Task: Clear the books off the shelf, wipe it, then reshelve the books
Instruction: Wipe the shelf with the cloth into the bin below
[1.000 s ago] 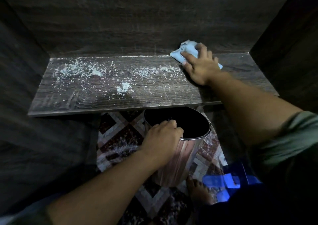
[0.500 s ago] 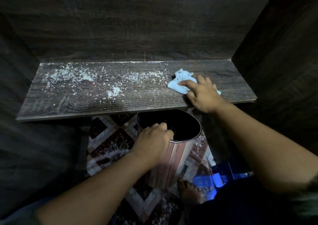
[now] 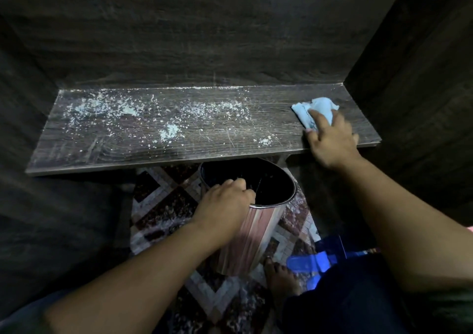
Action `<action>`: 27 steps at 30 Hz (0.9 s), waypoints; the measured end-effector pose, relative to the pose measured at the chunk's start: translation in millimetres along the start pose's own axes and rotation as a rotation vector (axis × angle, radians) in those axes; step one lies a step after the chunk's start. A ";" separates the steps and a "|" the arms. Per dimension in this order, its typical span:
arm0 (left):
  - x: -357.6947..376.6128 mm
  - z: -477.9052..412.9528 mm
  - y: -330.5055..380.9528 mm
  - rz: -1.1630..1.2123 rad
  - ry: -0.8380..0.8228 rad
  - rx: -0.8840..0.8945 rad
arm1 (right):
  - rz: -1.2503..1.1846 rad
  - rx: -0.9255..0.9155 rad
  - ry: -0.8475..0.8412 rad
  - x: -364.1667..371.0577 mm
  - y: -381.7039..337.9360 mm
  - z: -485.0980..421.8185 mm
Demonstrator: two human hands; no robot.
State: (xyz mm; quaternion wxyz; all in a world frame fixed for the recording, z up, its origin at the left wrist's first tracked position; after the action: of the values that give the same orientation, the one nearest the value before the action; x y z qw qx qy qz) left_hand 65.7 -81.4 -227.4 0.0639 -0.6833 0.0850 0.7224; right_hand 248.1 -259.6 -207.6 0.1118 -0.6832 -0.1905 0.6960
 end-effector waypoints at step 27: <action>3.8 -14.3 17.3 -0.033 -0.049 0.060 | -0.406 -0.221 0.101 -33.0 -1.2 7.2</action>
State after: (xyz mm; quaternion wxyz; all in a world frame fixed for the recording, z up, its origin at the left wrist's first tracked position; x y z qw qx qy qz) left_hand 75.9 -101.4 -231.3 0.0982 -0.6642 0.0939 0.7351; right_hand 242.2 -273.0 -177.1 0.1836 -0.6729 -0.3931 0.5992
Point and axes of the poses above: each hand's wrist, its own z-axis away from the middle knuckle, its own x-axis out of the palm, y = z × x, the point moved 7 cm from there along -z, towards the middle knuckle, and after that the axes turned 12 degrees about -z, right-handed, at the moved point
